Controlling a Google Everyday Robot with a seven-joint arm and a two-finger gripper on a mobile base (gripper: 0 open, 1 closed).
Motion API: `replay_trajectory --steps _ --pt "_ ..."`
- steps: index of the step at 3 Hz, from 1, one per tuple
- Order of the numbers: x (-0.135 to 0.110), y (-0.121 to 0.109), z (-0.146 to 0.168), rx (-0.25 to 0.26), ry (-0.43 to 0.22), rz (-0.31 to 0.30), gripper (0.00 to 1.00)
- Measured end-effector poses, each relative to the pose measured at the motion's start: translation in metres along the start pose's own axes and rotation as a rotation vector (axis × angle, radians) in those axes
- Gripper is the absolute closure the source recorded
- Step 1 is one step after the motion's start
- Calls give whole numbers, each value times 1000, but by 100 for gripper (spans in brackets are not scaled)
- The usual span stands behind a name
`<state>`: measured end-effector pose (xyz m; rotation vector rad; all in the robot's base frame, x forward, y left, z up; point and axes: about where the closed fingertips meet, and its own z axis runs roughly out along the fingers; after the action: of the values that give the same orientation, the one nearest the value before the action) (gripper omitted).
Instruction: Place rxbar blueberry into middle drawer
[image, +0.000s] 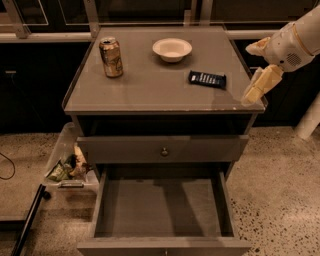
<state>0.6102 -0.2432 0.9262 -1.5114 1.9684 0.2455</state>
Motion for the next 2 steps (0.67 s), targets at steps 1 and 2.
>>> replay_trajectory --steps 1,2 --pt "-10 0 6 17 -46 -14 0" --pt "-23 -17 20 33 -139 30 0"
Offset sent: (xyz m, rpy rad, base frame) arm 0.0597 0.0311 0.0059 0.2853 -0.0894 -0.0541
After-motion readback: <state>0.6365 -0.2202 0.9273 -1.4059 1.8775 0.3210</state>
